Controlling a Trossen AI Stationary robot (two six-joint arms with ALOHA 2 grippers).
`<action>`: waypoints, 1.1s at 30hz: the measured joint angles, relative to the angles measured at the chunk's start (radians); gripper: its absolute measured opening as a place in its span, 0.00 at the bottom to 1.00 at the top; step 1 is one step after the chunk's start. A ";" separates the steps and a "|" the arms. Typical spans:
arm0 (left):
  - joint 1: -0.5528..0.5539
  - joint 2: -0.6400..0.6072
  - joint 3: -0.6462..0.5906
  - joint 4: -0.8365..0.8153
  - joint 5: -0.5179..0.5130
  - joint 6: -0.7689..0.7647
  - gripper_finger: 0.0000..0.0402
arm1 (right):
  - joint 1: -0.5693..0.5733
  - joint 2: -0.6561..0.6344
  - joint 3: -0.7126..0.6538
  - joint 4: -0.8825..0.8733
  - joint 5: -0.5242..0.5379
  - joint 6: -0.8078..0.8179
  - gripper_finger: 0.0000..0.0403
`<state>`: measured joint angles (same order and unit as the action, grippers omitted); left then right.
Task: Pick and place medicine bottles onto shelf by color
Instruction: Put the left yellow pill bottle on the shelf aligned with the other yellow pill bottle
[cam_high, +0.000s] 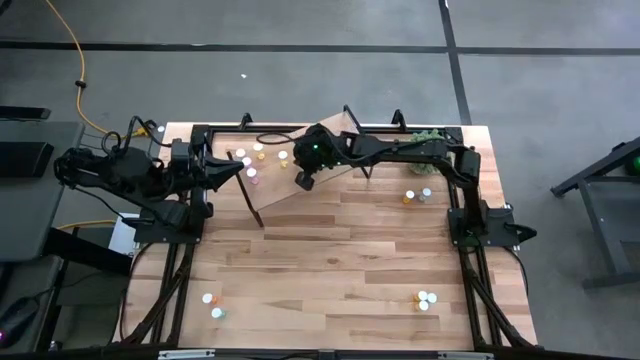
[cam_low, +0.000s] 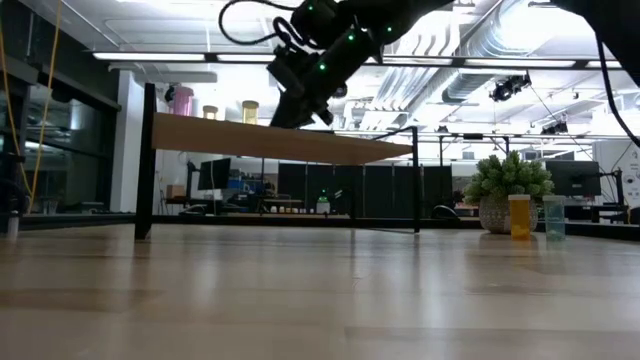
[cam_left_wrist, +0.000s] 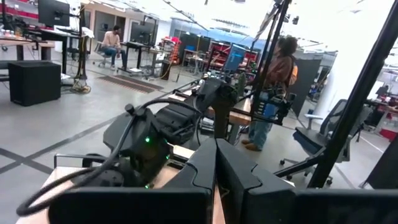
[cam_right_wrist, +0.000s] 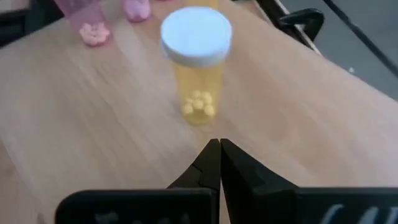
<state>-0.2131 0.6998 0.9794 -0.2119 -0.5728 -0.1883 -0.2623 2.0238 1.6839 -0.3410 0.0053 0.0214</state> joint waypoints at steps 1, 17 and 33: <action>0.000 0.000 0.000 0.000 0.000 0.000 0.00 | -0.001 0.001 0.002 0.007 -0.010 0.002 0.00; 0.000 0.000 0.000 0.000 -0.042 -0.001 0.00 | 0.013 0.001 0.004 0.076 -0.005 0.091 0.00; 0.000 0.002 0.000 0.000 -0.042 -0.045 0.00 | 0.048 0.041 0.002 0.163 0.059 0.157 0.00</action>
<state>-0.2127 0.7021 0.9794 -0.2123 -0.6147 -0.2333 -0.2148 2.0647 1.6859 -0.1779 0.0640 0.1782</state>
